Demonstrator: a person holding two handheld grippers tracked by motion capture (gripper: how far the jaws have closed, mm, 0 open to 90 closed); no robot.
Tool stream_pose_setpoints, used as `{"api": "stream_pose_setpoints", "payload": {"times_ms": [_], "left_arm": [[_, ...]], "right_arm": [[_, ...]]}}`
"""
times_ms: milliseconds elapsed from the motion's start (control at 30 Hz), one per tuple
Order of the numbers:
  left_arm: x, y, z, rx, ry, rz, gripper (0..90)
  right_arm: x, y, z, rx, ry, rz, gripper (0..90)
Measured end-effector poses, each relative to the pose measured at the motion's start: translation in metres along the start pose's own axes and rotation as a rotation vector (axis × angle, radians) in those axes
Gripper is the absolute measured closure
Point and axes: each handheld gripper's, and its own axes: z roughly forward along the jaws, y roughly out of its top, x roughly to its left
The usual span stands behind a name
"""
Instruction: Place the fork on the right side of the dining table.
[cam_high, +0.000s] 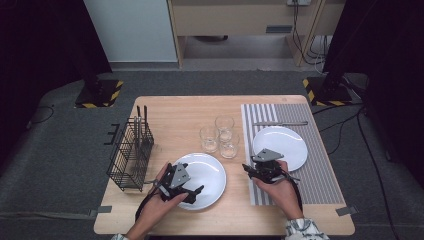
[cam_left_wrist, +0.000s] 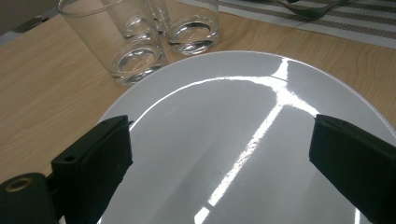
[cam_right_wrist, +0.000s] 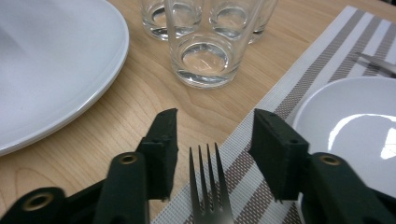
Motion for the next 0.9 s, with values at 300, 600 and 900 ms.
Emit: {"api": "stream_pose_setpoints", "payload": {"times_ms": [300, 600, 900], "left_arm": [[0.003, -0.001, -0.001, -0.001, 0.006, -0.013, 5.2], [0.004, -0.001, -0.003, -0.007, 0.016, -0.019, 5.2], [0.004, -0.001, -0.001, -0.002, 0.014, -0.015, 5.1]], "right_arm": [[0.005, -0.012, -0.02, -0.035, -0.083, -0.012, 27.2], [0.002, -0.023, -0.039, -0.044, -0.131, 0.025, 21.9], [-0.016, -0.034, -0.047, -0.032, -0.173, 0.117, 11.3]]}}
